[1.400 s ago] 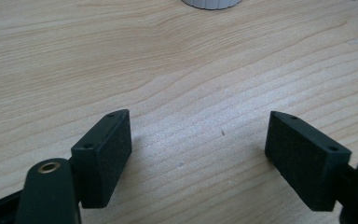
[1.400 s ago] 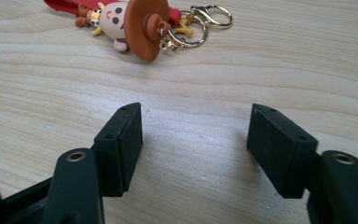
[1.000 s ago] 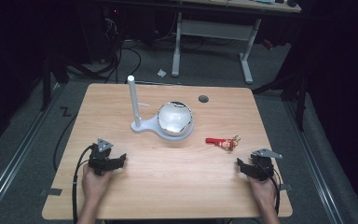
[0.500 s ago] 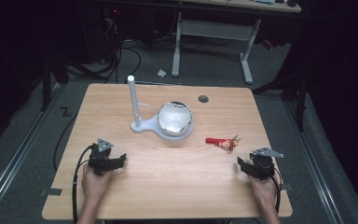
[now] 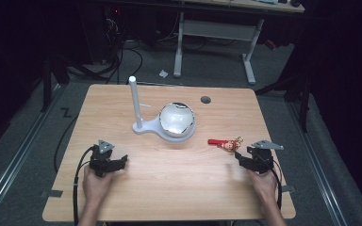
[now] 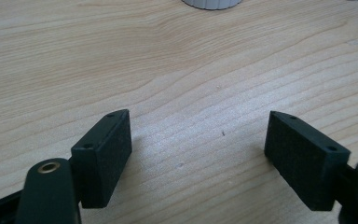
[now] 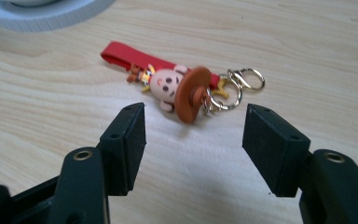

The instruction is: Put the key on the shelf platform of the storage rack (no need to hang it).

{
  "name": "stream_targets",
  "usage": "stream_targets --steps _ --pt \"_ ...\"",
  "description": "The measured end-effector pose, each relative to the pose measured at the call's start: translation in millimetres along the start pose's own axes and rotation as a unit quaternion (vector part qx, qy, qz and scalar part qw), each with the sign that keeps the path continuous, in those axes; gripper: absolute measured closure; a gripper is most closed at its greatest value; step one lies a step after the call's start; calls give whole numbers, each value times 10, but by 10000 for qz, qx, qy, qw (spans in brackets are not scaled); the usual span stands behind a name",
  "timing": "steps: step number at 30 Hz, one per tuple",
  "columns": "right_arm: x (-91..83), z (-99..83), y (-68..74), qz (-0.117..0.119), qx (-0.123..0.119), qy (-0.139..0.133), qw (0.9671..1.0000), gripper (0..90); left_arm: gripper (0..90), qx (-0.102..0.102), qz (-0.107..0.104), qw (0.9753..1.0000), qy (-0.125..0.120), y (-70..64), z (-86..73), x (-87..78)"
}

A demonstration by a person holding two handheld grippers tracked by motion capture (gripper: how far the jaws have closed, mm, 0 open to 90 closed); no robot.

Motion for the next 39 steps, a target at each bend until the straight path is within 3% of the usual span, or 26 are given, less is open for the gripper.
stream_targets --steps 10,24,39 --pt "171 173 3 164 58 -5 9998 364 234 1 0 10000 0 0 0 0" --pt "420 288 33 193 -77 282 9994 344 234 2 3 10000 2 0 -1 0" --pt "623 250 -32 288 -40 597 9978 325 234 4 5 10000 2 0 -1 0"
Point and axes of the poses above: each handheld gripper's, and its own axes: x roughly forward along the jaws, z roughly out of its top, y roughly to its left, the point moved 10 cm from there along x, roughly forward along the jaws, and after that the axes turned 5 degrees about -x, right-handed, at the moved point
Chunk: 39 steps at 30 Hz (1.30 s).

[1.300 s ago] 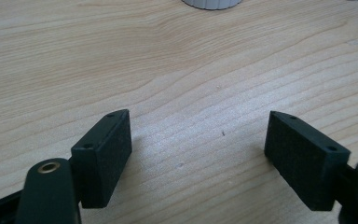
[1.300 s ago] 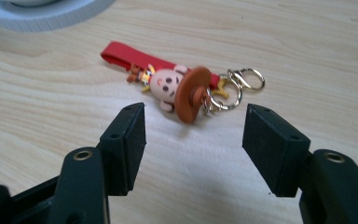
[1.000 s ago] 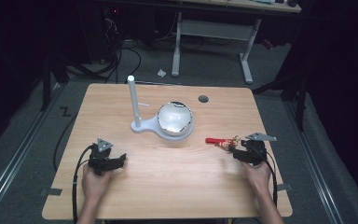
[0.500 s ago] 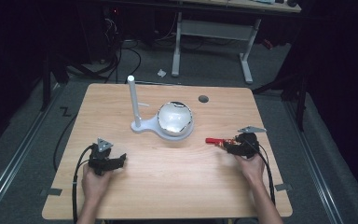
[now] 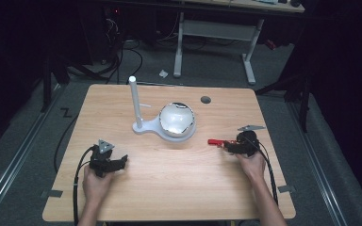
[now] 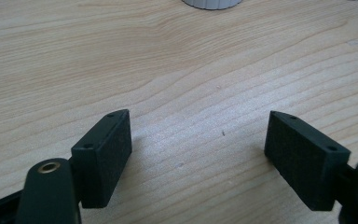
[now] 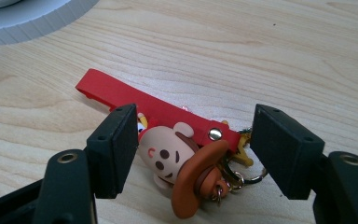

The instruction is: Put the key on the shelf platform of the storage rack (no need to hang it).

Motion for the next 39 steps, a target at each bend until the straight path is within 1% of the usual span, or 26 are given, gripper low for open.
stream_targets --steps 3,6,9,11,12,13,14,15,16,17,19,22,24,29,30,32,33,34,35,38,39 --pt "35 -21 6 53 5 72 10000 328 234 0 0 10000 0 0 0 0" --pt "73 -49 20 99 -2 89 9999 335 233 0 1 10000 0 0 0 0" --pt "71 -47 22 95 -26 89 9999 351 233 0 1 10000 0 0 0 0" --pt "59 -57 40 102 -67 76 9999 408 233 1 1 10000 8 0 -1 -1" --pt "55 -58 50 101 -112 59 9999 450 233 2 1 10000 2 0 0 0" --pt "55 -58 50 101 -112 59 9999 450 233 2 1 10000 2 0 0 0" --pt "48 -68 78 68 -212 42 9997 473 233 3 2 10000 7 1 -1 -1" --pt "48 -68 78 68 -212 42 9997 473 234 3 2 10000 7 1 -1 -1" --pt "43 -74 86 44 -262 31 9996 475 234 0 1 10000 0 0 0 0" --pt "35 -81 96 76 -289 24 9996 481 233 1 1 10000 1 0 0 0" --pt "25 -87 107 77 -393 65 9992 485 234 0 1 10000 0 0 0 0" --pt "13 -90 129 -1 -540 75 9985 494 233 0 1 10000 1 0 0 0" --pt "8 -94 136 -3 -573 96 9983 497 233 0 1 10000 1 0 0 0" --pt "-12 -97 135 19 -668 -34 9978 506 233 1 1 10000 2 0 0 0" --pt "-23 -88 136 37 -607 -77 9981 507 233 3 1 10000 3 0 -1 -1" --pt "-44 -79 133 66 -564 -108 9983 508 233 3 2 10000 3 0 0 -1" --pt "-83 -44 132 99 -526 -210 9983 509 233 2 2 10000 8 0 -1 -1" --pt "-83 -44 132 99 -526 -210 9983 509 233 1 1 10000 2 0 0 0" --pt "-133 -14 132 103 -528 -293 9981 511 233 2 2 10000 2 0 0 0" --pt "-204 22 124 123 -546 -384 9977 512 233 1 1 10000 2 0 0 0" --pt "-232 34 121 123 -520 -397 9978 513 233 3 2 10000 3 1 0 0"
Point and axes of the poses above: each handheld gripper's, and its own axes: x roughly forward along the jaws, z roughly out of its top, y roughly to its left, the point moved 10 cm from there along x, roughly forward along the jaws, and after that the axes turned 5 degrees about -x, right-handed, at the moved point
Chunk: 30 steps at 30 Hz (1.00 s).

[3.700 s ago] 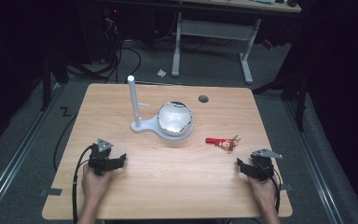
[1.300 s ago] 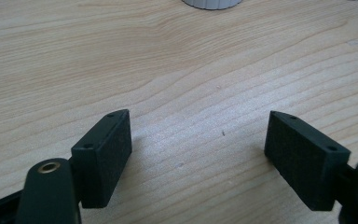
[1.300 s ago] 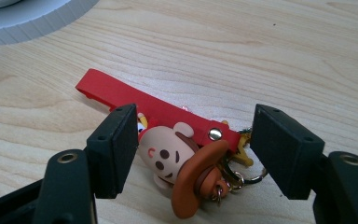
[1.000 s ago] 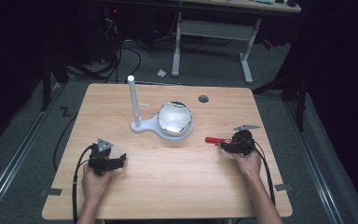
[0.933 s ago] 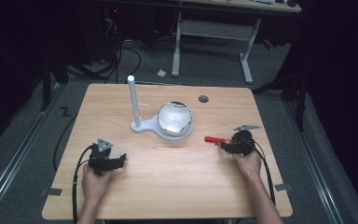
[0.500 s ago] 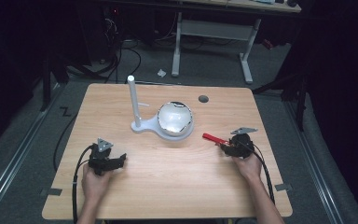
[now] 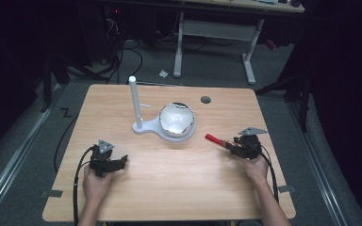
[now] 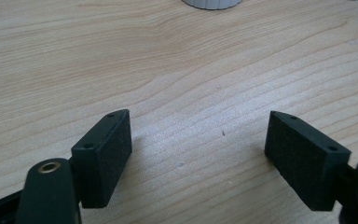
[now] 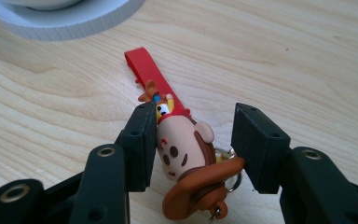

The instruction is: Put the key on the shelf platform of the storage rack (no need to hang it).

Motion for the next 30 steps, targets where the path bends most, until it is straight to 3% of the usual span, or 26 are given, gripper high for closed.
stream_targets --steps 13,21,22,25,30 --pt "-421 343 -5 104 -45 -429 9990 520 233 -3 -3 10000 -3 0 1 0" --pt "-629 553 41 248 -70 -503 9984 534 234 -7 -5 10000 -4 0 1 0" --pt "-662 578 52 318 -67 -543 9980 689 234 -8 -6 10000 -6 0 1 0" --pt "-762 672 40 391 57 -753 9964 691 234 -9 -6 10000 -7 0 1 1" --pt "-806 722 62 382 -79 -668 9970 693 235 -10 -4 10000 -11 1 2 1"
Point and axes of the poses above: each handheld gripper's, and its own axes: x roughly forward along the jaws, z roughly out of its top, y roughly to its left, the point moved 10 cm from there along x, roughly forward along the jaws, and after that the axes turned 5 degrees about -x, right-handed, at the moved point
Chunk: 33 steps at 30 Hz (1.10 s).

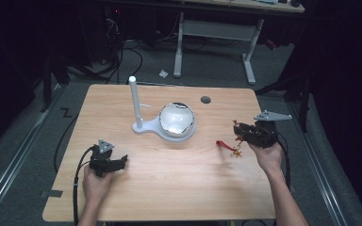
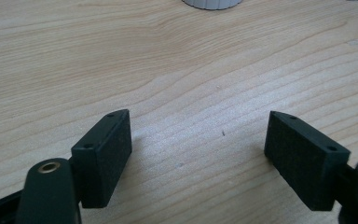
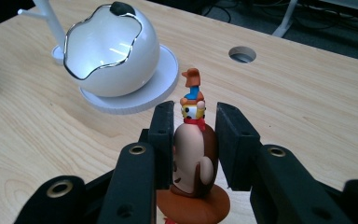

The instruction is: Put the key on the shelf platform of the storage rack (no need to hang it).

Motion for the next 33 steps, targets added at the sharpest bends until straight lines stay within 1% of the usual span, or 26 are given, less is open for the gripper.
stream_targets --steps 1,3,4,5,6,8,9,10,11,12,13,15,16,17,18,19,20,22,24,28,29,30,32,33 --pt "-23 40 19 26 -27 -34 10000 693 235 -2 -3 10000 1 0 0 0" --pt "-32 58 24 39 -36 -58 10000 694 235 -1 -1 10000 -2 0 0 0" --pt "-65 124 45 98 -19 -150 9998 694 235 0 -3 10000 2 0 0 -1" --pt "-65 124 45 98 -19 -150 9998 694 235 0 -3 10000 2 0 0 -1" --pt "-100 188 66 120 -47 -205 9997 694 235 0 -3 10000 1 0 0 0" --pt "-130 244 93 143 -74 -240 9996 694 235 -2 -1 10000 -2 0 1 0" --pt "-130 244 93 143 -74 -240 9996 694 235 -2 -1 10000 -2 0 1 0" --pt "-160 321 117 196 -135 -312 9992 694 235 -5 -2 10000 -1 0 1 0" --pt "-178 358 131 212 -143 -335 9991 695 235 -5 -1 10000 -2 0 1 0" --pt "-178 358 131 212 -143 -335 9991 695 235 -5 -1 10000 -2 0 1 0" --pt "-212 433 157 267 -175 -390 9987 694 235 -5 1 10000 -2 1 1 0" --pt "-243 505 188 306 -195 -429 9984 695 235 -4 1 10000 -1 1 1 0" --pt "-243 505 188 306 -195 -429 9984 695 235 -4 1 10000 -1 1 1 0" --pt "-256 536 207 323 -219 -436 9983 695 235 -4 -3 10000 0 0 1 0" --pt "-272 594 251 389 -259 -466 9978 695 235 -4 0 10000 -1 1 1 0" --pt "-272 594 251 389 -259 -466 9978 695 235 -4 0 10000 -1 1 1 0" --pt "-278 645 297 458 -277 -480 9974 695 235 -4 2 10000 -2 1 1 0" --pt "-278 697 334 514 -317 -507 9969 695 235 -4 1 10000 -1 1 1 0" --pt "-275 719 352 535 -320 -505 9968 695 235 -5 1 10000 -3 1 1 1" --pt "-244 827 448 614 -406 -501 9960 695 236 -7 0 10000 -2 1 1 0" --pt "-244 827 448 614 -406 -501 9960 695 236 -7 0 10000 -2 1 1 0" --pt "-229 872 488 659 -438 -498 9956 695 236 -7 -3 10000 0 1 1 0" --pt "-216 916 534 730 -434 -501 9951 695 236 -7 -3 10000 0 1 1 0" --pt "-216 916 534 730 -434 -501 9951 695 236 -7 -3 10000 0 1 1 0"
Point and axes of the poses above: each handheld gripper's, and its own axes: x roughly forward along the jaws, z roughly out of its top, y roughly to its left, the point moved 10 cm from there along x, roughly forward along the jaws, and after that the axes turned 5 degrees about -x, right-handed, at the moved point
